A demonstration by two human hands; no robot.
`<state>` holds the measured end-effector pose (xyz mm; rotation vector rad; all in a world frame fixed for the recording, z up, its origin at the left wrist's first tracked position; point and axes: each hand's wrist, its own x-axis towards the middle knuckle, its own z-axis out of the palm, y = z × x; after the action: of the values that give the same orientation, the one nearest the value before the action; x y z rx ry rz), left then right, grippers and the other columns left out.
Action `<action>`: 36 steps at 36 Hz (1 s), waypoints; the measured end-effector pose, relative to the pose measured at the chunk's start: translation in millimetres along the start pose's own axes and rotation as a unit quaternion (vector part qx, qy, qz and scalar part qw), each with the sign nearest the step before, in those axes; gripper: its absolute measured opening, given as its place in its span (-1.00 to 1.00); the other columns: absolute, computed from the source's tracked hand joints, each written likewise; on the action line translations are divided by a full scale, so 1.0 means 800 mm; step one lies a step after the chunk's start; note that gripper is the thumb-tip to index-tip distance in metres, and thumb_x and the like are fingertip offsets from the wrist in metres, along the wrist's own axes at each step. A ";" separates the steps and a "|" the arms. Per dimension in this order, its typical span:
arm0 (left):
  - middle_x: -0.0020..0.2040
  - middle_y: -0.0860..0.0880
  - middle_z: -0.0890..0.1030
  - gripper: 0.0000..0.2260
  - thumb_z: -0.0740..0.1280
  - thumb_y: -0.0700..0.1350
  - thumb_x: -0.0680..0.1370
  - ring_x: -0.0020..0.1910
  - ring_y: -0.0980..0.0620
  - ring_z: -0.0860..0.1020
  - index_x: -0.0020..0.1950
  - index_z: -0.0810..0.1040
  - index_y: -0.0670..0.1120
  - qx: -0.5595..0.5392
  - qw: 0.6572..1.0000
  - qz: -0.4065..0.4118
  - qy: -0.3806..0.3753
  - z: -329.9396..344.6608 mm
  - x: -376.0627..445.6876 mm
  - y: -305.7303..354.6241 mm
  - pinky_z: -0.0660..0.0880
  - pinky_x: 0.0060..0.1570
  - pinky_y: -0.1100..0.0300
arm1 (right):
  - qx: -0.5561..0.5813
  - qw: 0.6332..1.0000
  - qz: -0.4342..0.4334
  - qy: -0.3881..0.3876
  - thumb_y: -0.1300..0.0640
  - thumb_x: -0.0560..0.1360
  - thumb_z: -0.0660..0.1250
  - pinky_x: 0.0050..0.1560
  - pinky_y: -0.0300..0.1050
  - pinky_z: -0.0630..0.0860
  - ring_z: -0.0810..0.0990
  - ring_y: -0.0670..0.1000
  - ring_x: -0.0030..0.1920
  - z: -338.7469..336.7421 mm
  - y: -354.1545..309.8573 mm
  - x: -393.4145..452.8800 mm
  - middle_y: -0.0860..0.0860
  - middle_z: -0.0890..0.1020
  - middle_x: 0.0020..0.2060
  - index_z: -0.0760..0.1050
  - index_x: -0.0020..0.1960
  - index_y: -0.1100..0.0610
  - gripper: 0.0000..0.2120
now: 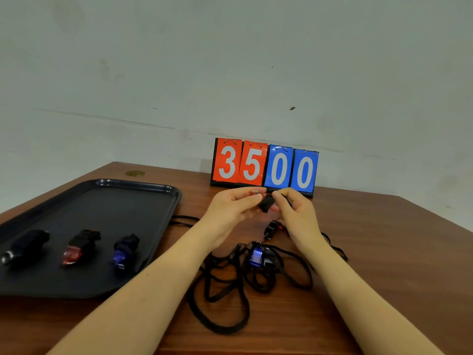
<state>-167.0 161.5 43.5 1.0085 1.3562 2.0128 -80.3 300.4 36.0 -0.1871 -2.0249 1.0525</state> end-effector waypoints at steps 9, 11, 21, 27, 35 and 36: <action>0.08 -0.18 0.67 -0.79 0.25 -0.27 0.59 0.07 -0.03 0.65 0.20 0.54 -0.22 -0.229 0.972 -0.013 0.044 -0.004 0.004 0.002 0.61 0.03 0.15 | -0.051 0.996 -0.007 -0.077 0.12 0.65 0.10 -0.28 -0.35 0.34 0.43 -0.14 -0.32 0.023 0.005 -0.010 0.01 0.50 -0.33 0.46 -0.18 0.18 -0.71; 0.11 -0.19 0.65 -0.80 0.26 -0.27 0.58 0.10 -0.05 0.65 0.19 0.55 -0.21 -0.250 0.966 -0.016 0.059 -0.005 0.006 0.000 0.61 0.02 0.14 | -0.087 0.991 -0.017 -0.101 0.13 0.65 0.10 -0.26 -0.34 0.34 0.43 -0.16 -0.31 0.027 0.007 -0.012 -0.02 0.50 -0.33 0.44 -0.20 0.13 -0.71; 0.09 -0.02 0.65 -0.79 0.34 -0.17 0.56 0.09 0.08 0.62 0.18 0.59 -0.03 0.122 0.977 0.034 0.171 -0.011 0.010 -0.017 0.56 0.06 0.24 | -0.218 0.956 -0.060 -0.185 0.06 0.66 0.08 -0.31 -0.26 0.27 0.45 -0.15 -0.33 0.027 0.011 -0.014 -0.10 0.49 -0.37 0.35 -0.22 -0.09 -0.72; 0.04 0.11 0.61 -0.78 0.33 -0.12 0.57 0.00 0.25 0.51 0.21 0.60 0.00 0.340 0.921 0.082 0.174 -0.019 0.014 -0.021 0.33 -0.12 0.49 | -0.173 0.968 -0.046 -0.177 0.07 0.62 0.18 -0.26 -0.29 0.35 0.46 -0.19 -0.30 0.024 0.007 -0.012 -0.14 0.51 -0.33 0.46 -0.16 -0.03 -0.81; 0.10 0.10 0.62 -0.77 0.33 -0.09 0.57 0.04 0.22 0.51 0.21 0.59 0.02 0.416 0.900 0.061 0.111 -0.021 0.018 -0.027 0.36 -0.08 0.46 | -0.111 0.983 -0.040 -0.144 0.09 0.60 0.21 -0.15 -0.20 0.42 0.50 -0.09 -0.24 0.010 0.004 -0.010 -0.06 0.56 -0.28 0.53 -0.15 0.06 -0.80; 0.08 0.12 0.61 -0.78 0.33 -0.08 0.57 0.03 0.23 0.50 0.21 0.59 0.03 0.421 0.900 0.057 0.096 -0.020 0.017 -0.026 0.35 -0.11 0.47 | -0.108 0.984 -0.043 -0.138 0.09 0.60 0.21 -0.15 -0.23 0.42 0.51 -0.11 -0.23 0.009 0.004 -0.010 -0.07 0.57 -0.28 0.53 -0.16 0.05 -0.80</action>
<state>-187.6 170.8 24.6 1.2648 2.4303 1.6090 -81.2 294.2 26.1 -0.0672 -2.3771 0.8394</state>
